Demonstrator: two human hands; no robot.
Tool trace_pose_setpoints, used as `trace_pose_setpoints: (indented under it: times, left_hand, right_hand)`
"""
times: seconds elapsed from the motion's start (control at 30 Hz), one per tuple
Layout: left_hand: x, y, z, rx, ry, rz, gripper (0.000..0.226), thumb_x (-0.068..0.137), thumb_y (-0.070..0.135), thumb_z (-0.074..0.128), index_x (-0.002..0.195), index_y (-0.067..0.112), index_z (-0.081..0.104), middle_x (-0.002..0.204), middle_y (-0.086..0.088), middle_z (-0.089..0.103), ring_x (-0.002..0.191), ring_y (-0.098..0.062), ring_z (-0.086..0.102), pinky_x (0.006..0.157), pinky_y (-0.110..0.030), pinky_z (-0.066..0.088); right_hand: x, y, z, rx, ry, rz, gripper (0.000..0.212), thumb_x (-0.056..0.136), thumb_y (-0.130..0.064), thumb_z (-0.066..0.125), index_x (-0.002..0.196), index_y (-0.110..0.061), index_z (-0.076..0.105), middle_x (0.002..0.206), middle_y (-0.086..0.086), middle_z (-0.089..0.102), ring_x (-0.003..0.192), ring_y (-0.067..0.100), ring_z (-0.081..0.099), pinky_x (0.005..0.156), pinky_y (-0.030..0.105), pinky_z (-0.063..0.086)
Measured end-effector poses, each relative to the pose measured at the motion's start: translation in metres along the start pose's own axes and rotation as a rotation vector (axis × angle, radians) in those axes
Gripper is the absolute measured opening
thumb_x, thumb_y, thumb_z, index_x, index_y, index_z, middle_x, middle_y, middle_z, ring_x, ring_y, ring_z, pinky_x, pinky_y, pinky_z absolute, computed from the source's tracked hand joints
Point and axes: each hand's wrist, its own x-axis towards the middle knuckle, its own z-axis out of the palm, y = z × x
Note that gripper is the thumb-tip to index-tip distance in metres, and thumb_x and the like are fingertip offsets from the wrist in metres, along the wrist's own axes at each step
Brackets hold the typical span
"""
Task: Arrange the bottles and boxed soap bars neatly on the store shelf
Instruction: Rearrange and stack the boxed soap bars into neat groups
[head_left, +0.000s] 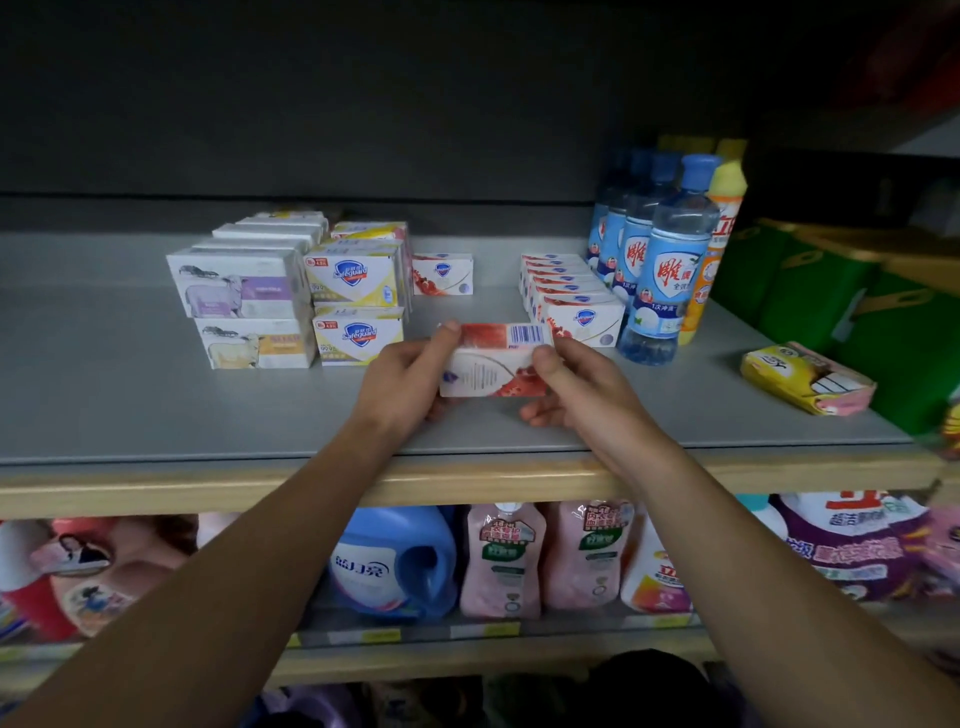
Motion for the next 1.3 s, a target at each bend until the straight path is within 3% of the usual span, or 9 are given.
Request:
trace_pose_setpoints:
  times: [0.27, 0.4, 0.47, 0.6, 0.73, 0.9, 1.07, 1.2, 1.3]
  left_hand:
    - [-0.001, 0.0, -0.001, 0.051, 0.012, -0.015, 0.068, 0.078, 0.073, 0.044, 0.069, 0.01, 0.07, 0.054, -0.006, 0.065, 0.046, -0.013, 0.056, 0.052, -0.024, 0.045]
    - [-0.005, -0.001, -0.004, -0.022, -0.014, 0.083, 0.034, 0.089, 0.053, 0.057, 0.071, 0.028, 0.07, 0.052, 0.001, 0.054, 0.047, -0.016, 0.047, 0.047, -0.023, 0.039]
    - [-0.008, -0.001, -0.007, -0.113, -0.071, 0.162, 0.011, 0.091, 0.034, 0.065, 0.095, 0.027, 0.073, 0.065, 0.005, 0.061, 0.048, -0.017, 0.048, 0.047, -0.023, 0.041]
    - [-0.012, -0.001, -0.012, -0.34, -0.208, 0.158, 0.048, 0.084, 0.0, 0.068, 0.126, 0.021, 0.062, 0.118, -0.006, 0.068, 0.071, -0.025, 0.07, 0.069, -0.036, 0.06]
    - [-0.011, -0.001, -0.01, -0.366, -0.185, 0.103, 0.058, 0.084, -0.002, 0.067, 0.137, 0.015, 0.051, 0.128, -0.01, 0.061, 0.093, -0.027, 0.071, 0.076, -0.038, 0.06]
    - [-0.007, -0.004, -0.01, -0.29, -0.171, 0.06, 0.035, 0.091, 0.003, 0.06, 0.126, -0.002, 0.059, 0.107, -0.019, 0.071, 0.076, -0.022, 0.067, 0.071, -0.029, 0.06]
    - [-0.006, -0.006, -0.012, -0.293, -0.143, 0.064, 0.034, 0.091, -0.003, 0.059, 0.124, 0.002, 0.061, 0.106, -0.012, 0.07, 0.056, -0.015, 0.063, 0.055, -0.026, 0.055]
    - [-0.008, -0.003, -0.013, -0.427, -0.166, 0.027, 0.021, 0.092, 0.001, 0.059, 0.112, 0.001, 0.064, 0.09, -0.011, 0.072, 0.065, -0.026, 0.069, 0.061, -0.032, 0.059]
    - [-0.008, -0.003, -0.012, -0.52, -0.15, 0.0, 0.008, 0.095, 0.008, 0.057, 0.096, 0.008, 0.065, 0.106, -0.013, 0.069, 0.093, -0.038, 0.069, 0.073, -0.038, 0.061]
  right_hand:
    - [-0.001, -0.002, 0.001, -0.049, 0.05, 0.047, 0.031, 0.095, -0.048, 0.056, 0.101, -0.019, 0.067, 0.101, 0.009, 0.071, 0.055, 0.021, 0.066, 0.05, 0.024, 0.051]
    - [-0.001, -0.002, -0.004, 0.121, -0.037, 0.054, 0.018, 0.097, -0.029, 0.06, 0.107, -0.016, 0.067, 0.093, 0.008, 0.073, 0.055, 0.018, 0.063, 0.051, 0.023, 0.052]
    - [0.0, -0.003, -0.006, 0.211, -0.038, 0.102, 0.022, 0.099, -0.031, 0.056, 0.109, -0.014, 0.066, 0.086, 0.005, 0.074, 0.059, 0.019, 0.066, 0.055, 0.024, 0.055]
    - [0.003, 0.001, -0.003, 0.195, 0.057, 0.082, 0.014, 0.099, -0.015, 0.056, 0.11, -0.017, 0.064, 0.099, 0.007, 0.073, 0.079, 0.02, 0.073, 0.063, 0.031, 0.059]
    - [0.004, 0.008, -0.005, 0.173, 0.101, 0.041, 0.049, 0.092, -0.002, 0.063, 0.138, -0.01, 0.049, 0.129, 0.004, 0.062, 0.113, 0.021, 0.065, 0.087, 0.04, 0.057]
    - [0.0, 0.008, -0.005, -0.057, 0.074, -0.079, 0.034, 0.09, -0.001, 0.065, 0.12, -0.018, 0.064, 0.104, -0.008, 0.075, 0.101, 0.007, 0.069, 0.085, 0.017, 0.051]
    - [-0.002, 0.007, -0.001, -0.251, 0.129, -0.161, 0.048, 0.087, -0.006, 0.07, 0.131, -0.018, 0.056, 0.123, -0.009, 0.067, 0.111, -0.002, 0.061, 0.094, 0.024, 0.048]
    - [-0.005, 0.005, -0.002, -0.179, 0.101, -0.159, 0.046, 0.088, -0.002, 0.067, 0.127, -0.024, 0.056, 0.126, -0.008, 0.064, 0.079, 0.013, 0.071, 0.068, 0.027, 0.056]
    - [-0.007, 0.005, -0.004, -0.21, 0.033, -0.167, 0.033, 0.084, -0.021, 0.07, 0.112, -0.037, 0.061, 0.125, -0.018, 0.062, 0.099, 0.02, 0.069, 0.094, 0.045, 0.054]
